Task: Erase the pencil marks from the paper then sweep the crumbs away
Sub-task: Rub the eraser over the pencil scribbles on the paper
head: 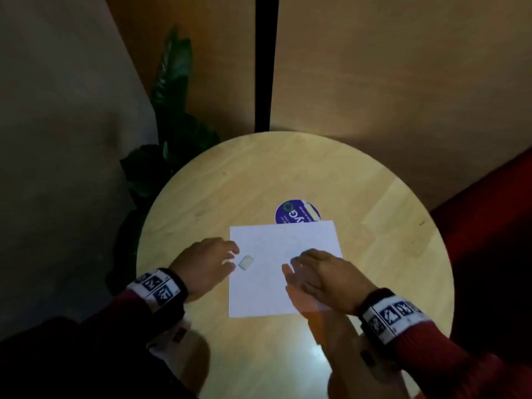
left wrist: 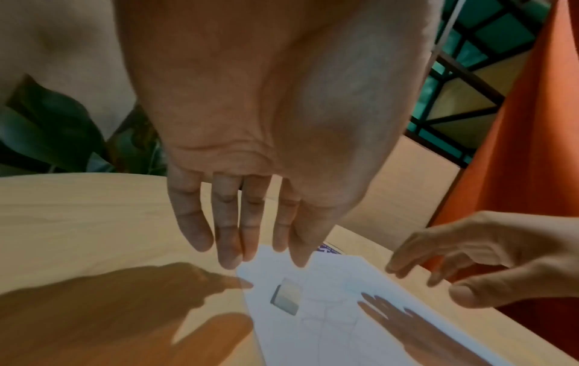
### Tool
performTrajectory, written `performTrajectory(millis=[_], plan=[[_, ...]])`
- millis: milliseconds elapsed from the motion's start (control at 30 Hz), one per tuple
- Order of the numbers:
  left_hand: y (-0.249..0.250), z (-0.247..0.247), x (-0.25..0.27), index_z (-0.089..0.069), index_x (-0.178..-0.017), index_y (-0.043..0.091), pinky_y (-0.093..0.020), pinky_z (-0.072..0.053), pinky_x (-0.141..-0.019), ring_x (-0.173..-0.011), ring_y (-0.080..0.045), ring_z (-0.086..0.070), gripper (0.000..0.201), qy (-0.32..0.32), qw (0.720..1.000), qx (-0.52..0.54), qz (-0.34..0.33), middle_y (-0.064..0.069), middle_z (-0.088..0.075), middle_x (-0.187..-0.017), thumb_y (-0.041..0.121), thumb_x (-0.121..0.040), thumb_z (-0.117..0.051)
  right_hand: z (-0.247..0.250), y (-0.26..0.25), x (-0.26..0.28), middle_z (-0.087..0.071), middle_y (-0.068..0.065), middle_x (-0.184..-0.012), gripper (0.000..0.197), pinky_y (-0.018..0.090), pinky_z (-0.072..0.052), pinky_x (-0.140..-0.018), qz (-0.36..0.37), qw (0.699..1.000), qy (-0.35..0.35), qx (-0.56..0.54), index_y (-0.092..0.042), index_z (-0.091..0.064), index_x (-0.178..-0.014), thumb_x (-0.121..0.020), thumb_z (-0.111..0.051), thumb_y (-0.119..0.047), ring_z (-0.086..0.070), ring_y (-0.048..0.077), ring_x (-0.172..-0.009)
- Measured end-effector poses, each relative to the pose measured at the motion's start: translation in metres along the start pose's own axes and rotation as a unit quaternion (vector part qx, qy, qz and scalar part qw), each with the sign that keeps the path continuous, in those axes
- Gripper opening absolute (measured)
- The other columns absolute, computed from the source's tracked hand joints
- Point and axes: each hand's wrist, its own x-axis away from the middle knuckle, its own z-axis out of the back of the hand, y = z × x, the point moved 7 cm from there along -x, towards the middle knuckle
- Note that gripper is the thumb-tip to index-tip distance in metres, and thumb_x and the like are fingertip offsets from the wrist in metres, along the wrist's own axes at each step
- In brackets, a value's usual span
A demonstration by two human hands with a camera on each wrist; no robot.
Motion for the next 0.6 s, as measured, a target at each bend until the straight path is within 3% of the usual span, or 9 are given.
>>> performTrajectory(millis=[67, 133, 233, 300, 433, 500, 600], plan=[[0.001, -0.009, -0.016, -0.067, -0.134, 0.031, -0.035, -0.054, -0.097, -0.121, -0.02, -0.067, 0.034, -0.011, 0.999, -0.034, -0.007, 0.007, -0.07, -0.13, 0.037, -0.101, -0.065, -0.009, 0.002, -0.02, -0.046, -0.004, -0.153, 0.06, 0.038, -0.051, -0.1, 0.006, 1.0, -0.015, 0.022, -0.027, -0.046, -0.152, -0.098, -0.057, -0.049, -0.051, 0.02, -0.137], [0.0, -0.016, -0.029, -0.067, -0.132, 0.031, -0.035, -0.053, -0.091, -0.117, -0.023, -0.067, 0.036, -0.018, 0.998, -0.059, -0.009, 0.005, -0.07, -0.126, 0.045, -0.1, -0.064, -0.014, 0.003, -0.036, -0.041, -0.003, -0.159, 0.066, 0.037, -0.049, -0.104, 0.02, 0.999, -0.025, 0.04, -0.026, -0.043, -0.155, -0.097, -0.063, -0.05, -0.044, 0.018, -0.143], [-0.005, -0.027, -0.044, -0.07, -0.114, 0.032, -0.033, -0.049, -0.078, -0.093, -0.019, -0.065, 0.041, -0.012, 0.997, -0.08, -0.009, 0.012, -0.067, -0.099, 0.066, -0.091, -0.064, -0.027, -0.004, -0.054, -0.04, -0.001, -0.159, 0.07, 0.041, -0.049, -0.103, 0.062, 0.996, -0.016, 0.058, -0.024, -0.049, -0.149, -0.091, -0.067, -0.059, -0.043, 0.02, -0.143], [-0.004, -0.029, -0.051, -0.066, -0.102, 0.033, -0.033, -0.048, -0.072, -0.084, -0.018, -0.063, 0.042, -0.002, 0.995, -0.101, -0.02, 0.014, -0.062, -0.089, 0.072, -0.086, -0.064, -0.03, -0.011, -0.062, -0.041, 0.001, -0.157, 0.073, 0.046, -0.047, -0.104, 0.078, 0.994, 0.0, 0.071, -0.024, -0.051, -0.143, -0.087, -0.066, -0.068, -0.041, 0.02, -0.143], [0.007, -0.033, -0.055, -0.062, -0.093, 0.031, -0.033, -0.044, -0.068, -0.084, -0.016, -0.061, 0.03, -0.004, 0.991, -0.108, -0.076, 0.014, -0.06, -0.086, 0.06, -0.089, -0.07, -0.045, -0.014, -0.068, -0.016, 0.0, -0.172, 0.092, 0.058, -0.028, -0.118, 0.056, 0.992, -0.038, 0.102, -0.033, -0.03, -0.158, -0.084, -0.059, -0.079, -0.014, 0.018, -0.157], [0.013, -0.033, -0.053, -0.063, -0.09, 0.029, -0.034, -0.048, -0.071, -0.085, -0.015, -0.061, 0.024, -0.018, 0.989, -0.102, -0.104, 0.014, -0.061, -0.085, 0.051, -0.091, -0.072, -0.051, -0.013, -0.066, -0.001, -0.003, -0.175, 0.101, 0.063, -0.018, -0.122, 0.04, 0.992, -0.064, 0.104, -0.038, -0.017, -0.164, -0.083, -0.06, -0.08, -0.001, 0.015, -0.16], [0.019, -0.03, -0.046, -0.06, -0.087, 0.027, -0.041, -0.056, -0.075, -0.081, -0.018, -0.063, 0.019, -0.015, 0.987, -0.107, -0.122, 0.011, -0.065, -0.081, 0.04, -0.088, -0.073, -0.052, -0.015, -0.065, 0.005, -0.008, -0.175, 0.108, 0.064, -0.012, -0.124, 0.02, 0.992, -0.074, 0.102, -0.04, -0.008, -0.165, -0.081, -0.061, -0.082, 0.005, 0.012, -0.16]])
